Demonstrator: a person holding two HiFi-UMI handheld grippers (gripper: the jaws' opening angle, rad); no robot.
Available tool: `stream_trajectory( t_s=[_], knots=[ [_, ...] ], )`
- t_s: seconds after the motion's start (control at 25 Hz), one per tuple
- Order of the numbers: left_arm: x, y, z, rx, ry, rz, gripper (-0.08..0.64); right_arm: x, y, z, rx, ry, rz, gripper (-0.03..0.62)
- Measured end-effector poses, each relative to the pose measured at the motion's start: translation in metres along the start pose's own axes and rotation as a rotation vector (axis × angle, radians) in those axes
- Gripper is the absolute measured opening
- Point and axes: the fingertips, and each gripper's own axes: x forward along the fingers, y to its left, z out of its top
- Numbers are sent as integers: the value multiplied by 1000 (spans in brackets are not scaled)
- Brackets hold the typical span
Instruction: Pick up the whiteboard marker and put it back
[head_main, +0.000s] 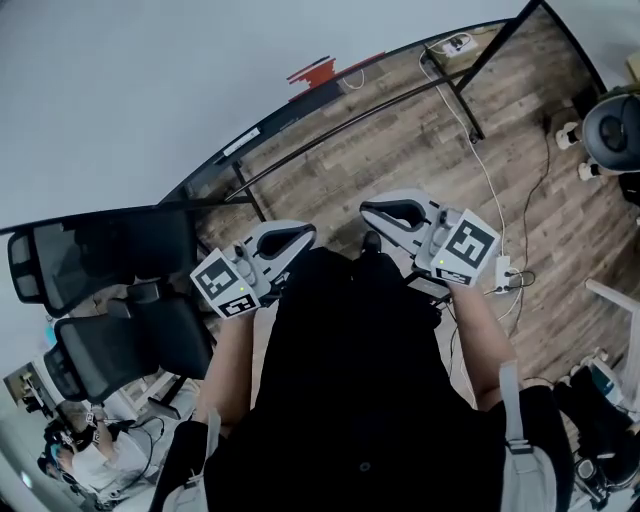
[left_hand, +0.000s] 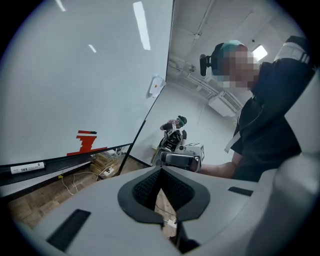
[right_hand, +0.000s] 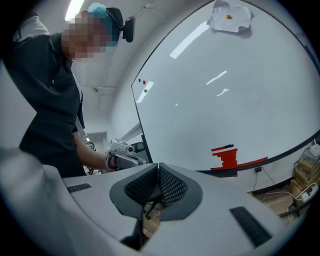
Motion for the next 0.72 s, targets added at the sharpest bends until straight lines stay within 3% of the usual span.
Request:
stream_trajectory(
  t_s=[0.2, 0.44, 0.72],
  knots=[
    [8, 30, 14, 36, 20, 37, 12, 21, -29, 3, 6, 23, 38, 20],
    [-6, 88, 23, 222, 128, 243, 12, 55, -62, 17, -32, 79, 42, 20],
    [-24, 155, 38, 378, 238, 350, 12, 106, -101, 42, -75, 136, 81, 20]
  ],
)
